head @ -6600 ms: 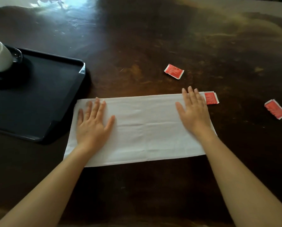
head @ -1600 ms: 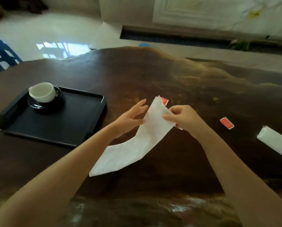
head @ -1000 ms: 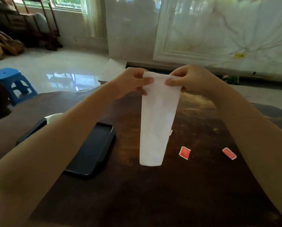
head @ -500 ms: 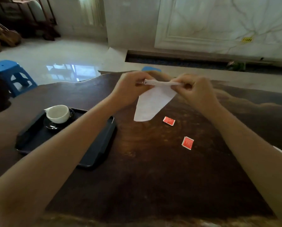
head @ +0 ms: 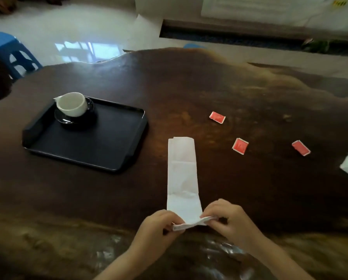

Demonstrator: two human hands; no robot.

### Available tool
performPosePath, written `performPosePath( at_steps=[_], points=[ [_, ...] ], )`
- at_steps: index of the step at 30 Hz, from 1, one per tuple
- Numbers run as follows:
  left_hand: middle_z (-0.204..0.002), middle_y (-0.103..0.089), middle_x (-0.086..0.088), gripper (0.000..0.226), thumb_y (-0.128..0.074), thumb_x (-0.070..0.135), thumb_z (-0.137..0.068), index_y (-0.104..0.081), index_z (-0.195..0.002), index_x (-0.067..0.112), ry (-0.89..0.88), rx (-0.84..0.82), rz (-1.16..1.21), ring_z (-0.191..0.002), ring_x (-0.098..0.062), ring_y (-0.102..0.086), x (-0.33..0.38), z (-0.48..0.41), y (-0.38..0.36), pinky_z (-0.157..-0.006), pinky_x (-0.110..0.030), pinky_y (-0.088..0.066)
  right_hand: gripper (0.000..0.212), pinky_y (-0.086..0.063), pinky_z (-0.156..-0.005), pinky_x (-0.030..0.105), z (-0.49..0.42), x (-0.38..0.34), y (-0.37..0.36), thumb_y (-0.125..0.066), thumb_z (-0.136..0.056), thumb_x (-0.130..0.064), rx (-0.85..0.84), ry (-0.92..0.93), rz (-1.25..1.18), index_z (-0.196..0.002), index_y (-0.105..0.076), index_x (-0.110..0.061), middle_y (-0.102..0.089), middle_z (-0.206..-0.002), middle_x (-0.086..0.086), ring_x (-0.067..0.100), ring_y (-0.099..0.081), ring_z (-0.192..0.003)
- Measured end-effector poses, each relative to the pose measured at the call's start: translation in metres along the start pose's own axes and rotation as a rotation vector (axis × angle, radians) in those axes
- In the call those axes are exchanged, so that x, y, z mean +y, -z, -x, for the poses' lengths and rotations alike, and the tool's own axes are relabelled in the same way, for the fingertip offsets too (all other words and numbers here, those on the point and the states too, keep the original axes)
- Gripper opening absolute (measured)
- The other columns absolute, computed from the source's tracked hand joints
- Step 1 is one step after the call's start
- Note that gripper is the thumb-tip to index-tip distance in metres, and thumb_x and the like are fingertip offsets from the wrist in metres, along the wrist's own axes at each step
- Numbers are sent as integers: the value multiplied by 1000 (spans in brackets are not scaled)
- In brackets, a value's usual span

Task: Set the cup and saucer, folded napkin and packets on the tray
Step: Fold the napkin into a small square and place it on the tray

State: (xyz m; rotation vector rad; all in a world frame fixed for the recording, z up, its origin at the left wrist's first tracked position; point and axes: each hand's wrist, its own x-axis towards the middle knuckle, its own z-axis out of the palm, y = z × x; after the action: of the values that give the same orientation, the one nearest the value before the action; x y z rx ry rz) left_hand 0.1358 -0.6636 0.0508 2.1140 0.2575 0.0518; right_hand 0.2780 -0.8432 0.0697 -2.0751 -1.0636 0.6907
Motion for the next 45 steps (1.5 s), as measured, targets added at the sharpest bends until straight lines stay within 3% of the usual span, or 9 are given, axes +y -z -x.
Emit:
performPosePath(
  at_steps=[5, 10, 13, 18, 23, 28, 33, 39, 45],
  points=[
    [-79, -62, 21, 7, -71, 22, -79, -71, -85, 18, 92, -64, 18, -76, -3, -61, 6, -12, 4, -62, -10, -47, 7, -51, -73, 24, -2, 12, 4, -69, -82, -21, -89, -108, -76, -87, -72, -25, -66, -82, -13, 9, -59, -86],
    [-77, -66, 3, 18, -67, 23, -82, -68, -86, 6, 170, -78, 39, -70, -9, -63, 10, -92, 34, -67, -29, -55, 8, -47, -67, 11, -59, 21, 39, -66, -84, -18, -5, -176, -269, -86, -68, -25, -69, -78, -14, 0, -63, -74],
    [-85, -68, -13, 21, -64, 20, -85, -66, -92, 0, 294, 13, 60, -77, -25, -66, -4, -154, 44, -69, -37, -56, 14, -51, -73, 16, -114, 38, 48, -63, -86, -22, 99, -201, -314, -99, -66, -17, -70, -92, -5, 6, -65, -86],
    [-83, -67, -7, 11, -64, 11, -82, -68, -92, 10, 369, 179, 87, -75, -20, -63, -44, -232, 43, -68, -38, -56, 19, -51, -67, 17, -198, 74, 39, -59, -89, -24, 277, -320, -379, -107, -60, -17, -64, -102, -4, 12, -62, -95],
    [-94, -65, -3, 23, -63, 9, -81, -67, -103, 17, 435, 247, 39, -84, -18, -62, -84, -267, 27, -71, -33, -57, 26, -45, -70, 16, -243, 108, 12, -56, -90, -21, 389, -391, -179, -115, -57, -15, -60, -111, 0, 10, -54, -95],
    [-93, -60, 5, 23, -57, 15, -88, -63, -110, 20, 378, 339, -17, -83, -10, -56, -104, -267, 8, -60, -13, -45, 23, -49, -80, 23, -251, 124, -13, -51, -93, -20, 513, -343, 21, -113, -57, -12, -59, -114, 6, 16, -55, -101],
    [-100, -59, 12, 23, -57, 16, -89, -61, -112, 19, 254, 474, -7, -86, -4, -56, -114, -259, -3, -68, -6, -44, 18, -36, -74, 11, -254, 131, -23, -52, -93, -19, 648, -168, 136, -106, -62, -12, -61, -107, 5, 9, -46, -94],
    [-114, -63, 2, 26, -55, 16, -90, -59, -116, 18, 174, 573, -98, -101, -10, -57, -126, -263, -11, -85, -22, -51, 14, -39, -77, 13, -265, 137, -28, -53, -92, -18, 731, -76, 141, -98, -64, -13, -65, -101, 4, 8, -45, -93],
    [-113, -59, -1, 25, -49, 17, -92, -58, -116, 18, 163, 605, -266, -102, -12, -50, -132, -263, -20, -78, -23, -43, 13, -47, -78, 28, -269, 141, -31, -52, -93, -20, 749, -60, 188, -97, -63, -13, -65, -96, 4, 10, -47, -87]
  ],
)
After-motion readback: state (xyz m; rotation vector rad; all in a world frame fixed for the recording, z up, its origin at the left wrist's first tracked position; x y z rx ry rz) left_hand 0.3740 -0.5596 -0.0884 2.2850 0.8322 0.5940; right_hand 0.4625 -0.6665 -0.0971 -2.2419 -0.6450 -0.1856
